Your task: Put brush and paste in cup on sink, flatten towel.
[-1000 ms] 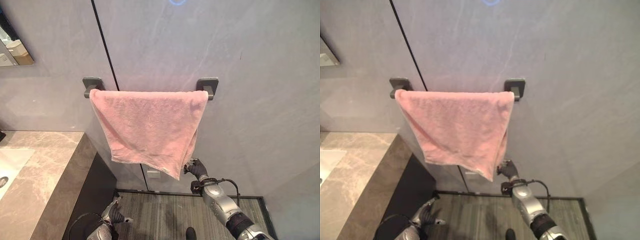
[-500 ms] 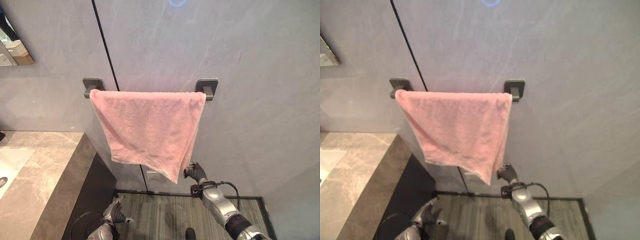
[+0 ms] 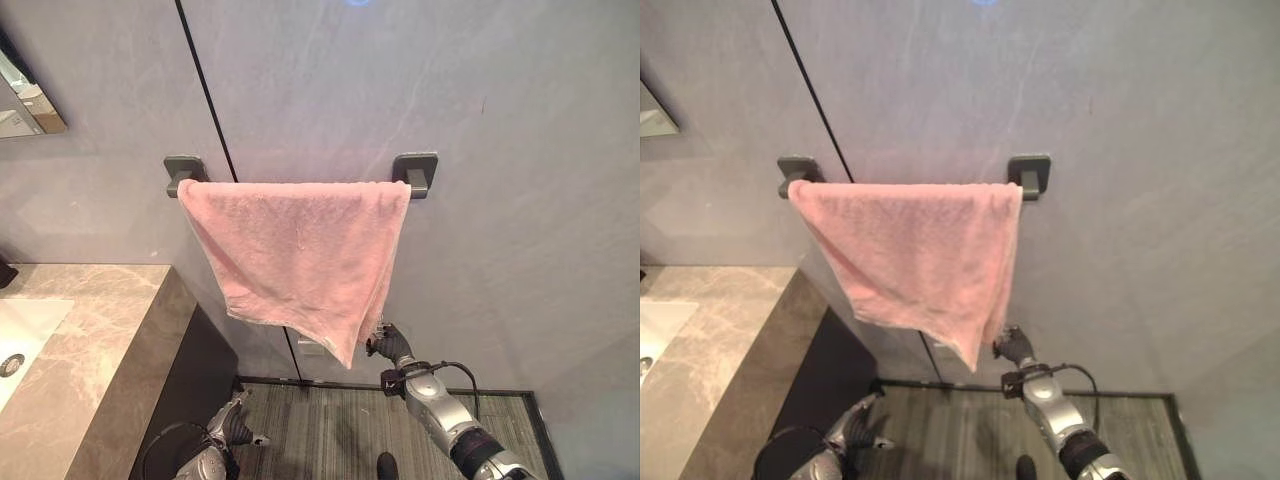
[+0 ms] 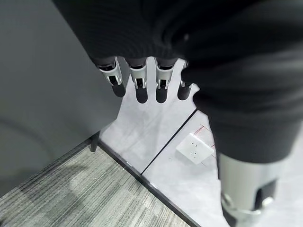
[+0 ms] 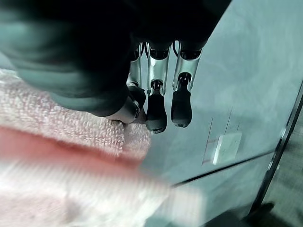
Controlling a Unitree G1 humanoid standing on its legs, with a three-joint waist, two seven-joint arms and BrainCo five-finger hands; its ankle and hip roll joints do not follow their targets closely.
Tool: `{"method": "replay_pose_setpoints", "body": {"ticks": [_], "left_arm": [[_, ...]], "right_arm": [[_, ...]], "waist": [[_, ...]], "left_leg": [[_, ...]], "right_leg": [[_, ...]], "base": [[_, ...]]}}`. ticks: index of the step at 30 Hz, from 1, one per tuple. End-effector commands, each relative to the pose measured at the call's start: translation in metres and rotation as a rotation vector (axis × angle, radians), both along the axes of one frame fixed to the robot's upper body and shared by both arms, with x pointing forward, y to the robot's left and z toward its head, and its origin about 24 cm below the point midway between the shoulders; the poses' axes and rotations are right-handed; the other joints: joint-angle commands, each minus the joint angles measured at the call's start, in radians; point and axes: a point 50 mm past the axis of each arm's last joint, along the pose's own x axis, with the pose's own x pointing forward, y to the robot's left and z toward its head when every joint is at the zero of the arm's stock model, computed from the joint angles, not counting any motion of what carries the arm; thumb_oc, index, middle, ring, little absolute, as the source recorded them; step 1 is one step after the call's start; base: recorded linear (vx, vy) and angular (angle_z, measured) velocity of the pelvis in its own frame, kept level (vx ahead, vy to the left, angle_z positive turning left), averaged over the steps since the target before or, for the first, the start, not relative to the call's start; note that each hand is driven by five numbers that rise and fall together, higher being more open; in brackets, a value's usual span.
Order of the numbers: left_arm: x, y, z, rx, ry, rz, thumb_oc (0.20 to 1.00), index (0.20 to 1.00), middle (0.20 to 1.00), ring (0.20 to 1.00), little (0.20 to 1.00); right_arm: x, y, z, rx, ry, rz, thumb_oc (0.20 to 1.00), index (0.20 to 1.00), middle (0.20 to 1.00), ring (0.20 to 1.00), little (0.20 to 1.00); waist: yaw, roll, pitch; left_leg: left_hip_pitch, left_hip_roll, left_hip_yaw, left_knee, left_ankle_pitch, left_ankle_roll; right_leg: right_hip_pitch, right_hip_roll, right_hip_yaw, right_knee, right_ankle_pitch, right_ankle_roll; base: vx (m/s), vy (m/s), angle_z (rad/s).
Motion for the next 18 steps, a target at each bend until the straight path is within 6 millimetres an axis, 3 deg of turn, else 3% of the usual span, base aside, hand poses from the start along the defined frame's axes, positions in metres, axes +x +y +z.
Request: {"method": "replay_pose_setpoints", "body": {"ticks": [1, 8, 11, 18], "left_arm": [[0.021, 0.012, 0.011, 0.054, -0.072, -0.027, 1.000, 1.000, 1.000, 1.000, 1.000], [0.021, 0.010, 0.012, 0.035, -0.077, -0.032, 1.000, 1.000, 1.000, 1.000, 1.000], [0.023, 0.008, 0.013, 0.030, -0.085, -0.040, 1.000, 1.000, 1.000, 1.000, 1.000], [0.022, 0.007, 0.014, 0.018, -0.081, -0.050, 1.000, 1.000, 1.000, 1.000, 1.000]], "right_arm": [[0.013, 0.020, 0.013, -0.040, -0.098, 0.061, 0.200, 0.200, 0.200, 0.200, 0.200], [0.013, 0.024, 0.017, 0.069, -0.100, 0.060, 0.200, 0.200, 0.200, 0.200, 0.200], [0.012, 0.018, 0.006, -0.062, -0.068, 0.058, 0.200, 0.200, 0.200, 0.200, 0.200], [0.003, 0.008, -0.009, -0.172, -0.015, 0.083, 0.200, 0.200, 0.200, 0.200, 0.200]], "waist": [[0.008, -0.063, 0.014], [0.010, -0.060, 0.012], [0.011, -0.059, 0.010], [0.014, -0.054, 0.007]], "left_leg": [[-0.037, 0.017, 0.001, 0.007, 0.030, -0.016], [-0.032, 0.018, -0.003, 0.007, 0.028, -0.014], [-0.032, 0.018, -0.002, 0.007, 0.028, -0.014], [-0.027, 0.017, -0.006, 0.007, 0.025, -0.013]], "right_leg": [[0.031, -0.136, 0.027, 0.007, -0.033, 0.096], [0.037, -0.136, 0.025, 0.007, -0.037, 0.096], [0.038, -0.136, 0.024, 0.007, -0.037, 0.097], [0.047, -0.138, 0.021, 0.007, -0.042, 0.096]], "base": [[0.01, -0.004, 0.03], [0.00, 0.000, 0.00], [0.00, 0.000, 0.00], [0.00, 0.000, 0.00]]}}
